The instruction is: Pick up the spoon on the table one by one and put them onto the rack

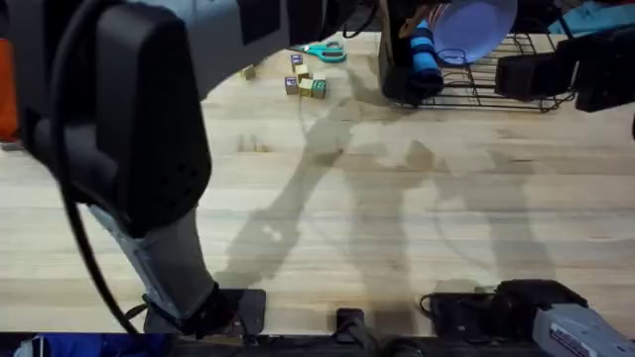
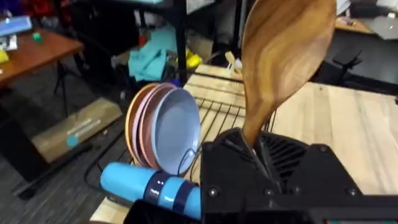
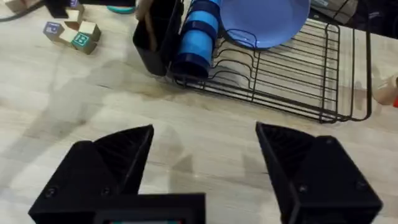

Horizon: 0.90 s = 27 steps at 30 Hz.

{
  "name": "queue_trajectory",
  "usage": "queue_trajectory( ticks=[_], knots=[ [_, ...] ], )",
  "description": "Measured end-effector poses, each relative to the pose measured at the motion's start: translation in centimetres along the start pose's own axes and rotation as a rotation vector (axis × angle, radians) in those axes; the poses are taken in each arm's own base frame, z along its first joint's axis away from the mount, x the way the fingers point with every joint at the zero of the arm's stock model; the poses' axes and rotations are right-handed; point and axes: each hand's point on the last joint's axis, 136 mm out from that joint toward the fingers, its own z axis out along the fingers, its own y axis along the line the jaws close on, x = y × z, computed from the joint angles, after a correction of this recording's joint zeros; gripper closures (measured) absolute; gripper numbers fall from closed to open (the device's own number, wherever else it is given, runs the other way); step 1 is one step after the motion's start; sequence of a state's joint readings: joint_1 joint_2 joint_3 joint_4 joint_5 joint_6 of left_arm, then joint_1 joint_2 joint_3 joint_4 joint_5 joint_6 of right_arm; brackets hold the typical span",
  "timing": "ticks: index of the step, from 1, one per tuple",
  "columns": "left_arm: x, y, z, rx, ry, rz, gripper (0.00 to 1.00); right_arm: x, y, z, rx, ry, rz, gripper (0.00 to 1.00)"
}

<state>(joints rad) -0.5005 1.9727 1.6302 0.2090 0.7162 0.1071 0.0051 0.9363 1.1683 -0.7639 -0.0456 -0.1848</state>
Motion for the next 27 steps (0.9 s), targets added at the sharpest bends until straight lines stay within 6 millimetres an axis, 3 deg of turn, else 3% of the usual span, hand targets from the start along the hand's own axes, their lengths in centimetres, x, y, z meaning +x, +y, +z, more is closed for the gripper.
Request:
queue_trajectory(
  ticks=[18,27],
  knots=[
    [5.8,0.8,2.3,0.034,0.047,-0.080,0.956,0.0,0.0,0.0,0.000,0.000,0.000,0.005],
    [10.7,-0.3,1.8,0.049,0.230,-0.210,0.959,0.0,0.0,0.0,0.000,0.000,0.000,0.005]
  ],
)
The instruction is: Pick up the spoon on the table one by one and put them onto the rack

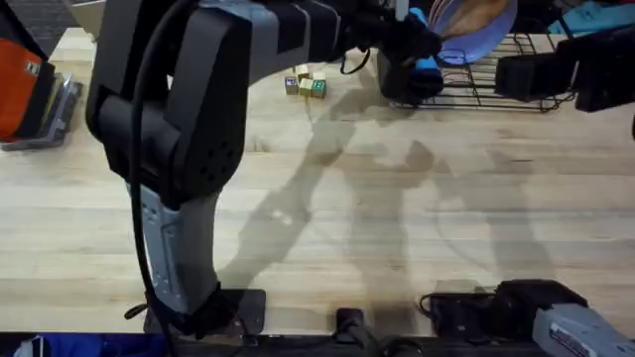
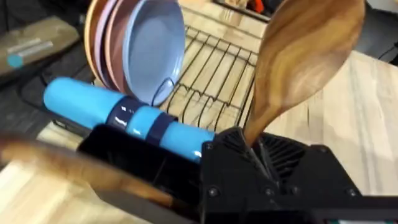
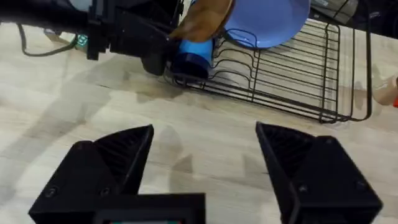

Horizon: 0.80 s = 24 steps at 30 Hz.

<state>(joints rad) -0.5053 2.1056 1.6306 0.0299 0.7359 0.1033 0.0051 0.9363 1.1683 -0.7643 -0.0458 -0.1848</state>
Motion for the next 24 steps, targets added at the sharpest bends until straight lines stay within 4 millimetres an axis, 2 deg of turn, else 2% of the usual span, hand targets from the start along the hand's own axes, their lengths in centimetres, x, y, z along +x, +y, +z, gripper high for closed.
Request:
queue_trajectory(
  ticks=[11,20,22,24],
  knots=[
    [2.0,0.4,-0.2,-0.025,0.076,-0.036,0.958,0.0,0.0,0.0,0.000,0.000,0.000,0.005],
    [2.0,0.5,-0.3,-0.030,0.088,-0.044,0.958,0.0,0.0,0.0,0.000,-0.001,0.000,0.005],
    [2.0,0.5,-0.3,-0.031,0.089,-0.044,0.923,0.0,0.0,0.0,0.000,0.000,0.000,0.004],
    [2.2,0.6,-0.3,-0.034,0.094,-0.050,0.832,0.0,0.0,0.0,0.000,0.000,0.000,0.005]
  ],
)
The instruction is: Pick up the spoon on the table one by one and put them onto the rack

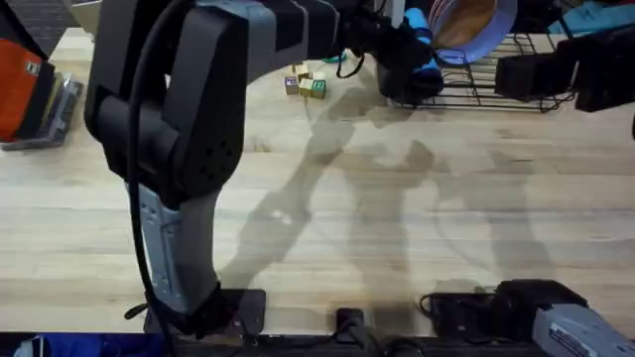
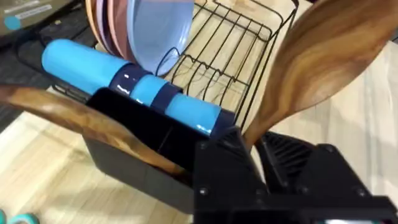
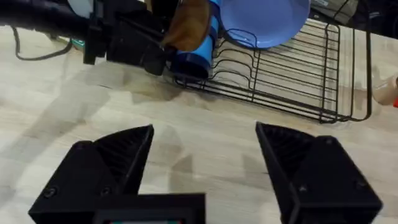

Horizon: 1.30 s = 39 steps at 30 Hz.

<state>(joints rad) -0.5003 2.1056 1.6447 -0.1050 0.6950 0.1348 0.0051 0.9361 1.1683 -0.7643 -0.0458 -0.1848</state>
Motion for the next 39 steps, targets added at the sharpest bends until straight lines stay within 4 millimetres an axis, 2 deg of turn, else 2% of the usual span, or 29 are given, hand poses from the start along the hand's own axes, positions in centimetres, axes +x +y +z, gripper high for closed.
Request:
queue_trajectory(
  ticks=[2,5,7,10,11,39],
  knots=[
    [0.34,-0.02,0.03,-0.002,0.013,-0.010,0.727,0.00,0.00,0.01,0.000,0.000,0.000,0.005],
    [0.48,-0.10,0.12,-0.002,0.017,-0.013,0.518,0.00,0.00,-0.01,0.000,0.000,0.000,0.005],
    [0.48,-0.13,0.14,-0.002,0.018,-0.012,0.368,0.00,0.00,0.01,0.000,0.000,0.000,0.005],
    [0.42,-0.52,0.23,0.015,0.015,-0.013,0.048,0.00,0.00,0.01,0.000,0.000,0.000,0.005],
    [0.39,-0.72,0.32,0.020,0.015,-0.010,0.018,0.00,0.00,0.00,0.000,0.000,0.000,0.005],
    [0.51,-0.84,-0.16,0.024,0.032,-0.014,0.006,0.00,0.00,0.00,0.000,0.000,0.000,0.005]
  ],
)
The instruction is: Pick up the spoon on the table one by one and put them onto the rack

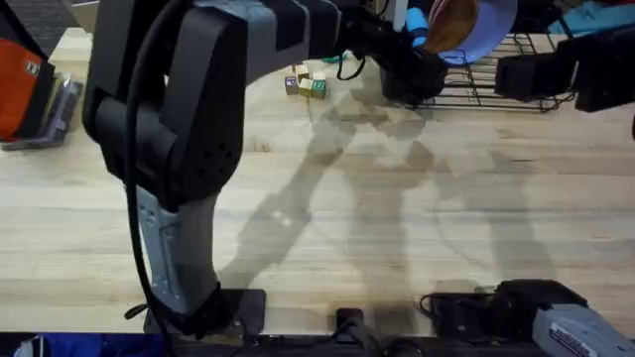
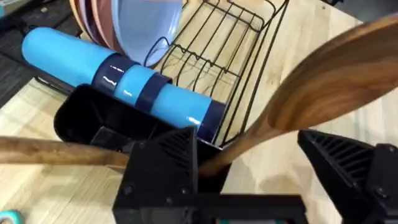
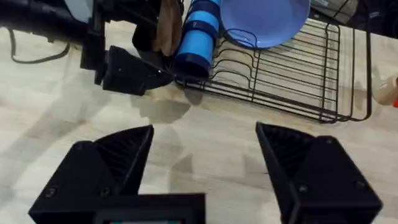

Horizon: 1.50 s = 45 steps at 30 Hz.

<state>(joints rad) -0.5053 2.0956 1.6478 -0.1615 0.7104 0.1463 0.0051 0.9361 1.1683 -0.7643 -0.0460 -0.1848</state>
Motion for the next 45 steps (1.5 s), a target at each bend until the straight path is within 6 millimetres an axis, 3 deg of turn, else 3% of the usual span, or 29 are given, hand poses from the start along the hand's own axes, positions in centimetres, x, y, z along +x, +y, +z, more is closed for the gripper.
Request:
queue_trajectory(
  ticks=[5,12,24,36,45],
  knots=[
    [-0.2,0.0,-0.9,-0.011,0.010,-0.018,0.005,0.0,0.0,0.0,0.000,0.000,0.000,0.005],
    [-2.4,0.2,-3.2,-0.051,-0.029,0.003,0.006,0.0,0.0,0.0,0.000,0.000,0.000,0.005],
    [-4.3,-1.6,-6.4,-0.062,-0.029,-0.003,0.006,0.0,0.0,0.0,0.000,0.000,0.000,0.005],
    [-2.1,0.8,-13.7,-0.285,0.104,-0.149,0.006,0.0,0.0,0.0,0.000,0.000,0.000,0.005],
    [-0.9,-0.9,-19.0,-0.433,0.222,-0.118,0.006,0.0,0.0,0.0,0.000,0.000,0.000,0.005]
  ],
)
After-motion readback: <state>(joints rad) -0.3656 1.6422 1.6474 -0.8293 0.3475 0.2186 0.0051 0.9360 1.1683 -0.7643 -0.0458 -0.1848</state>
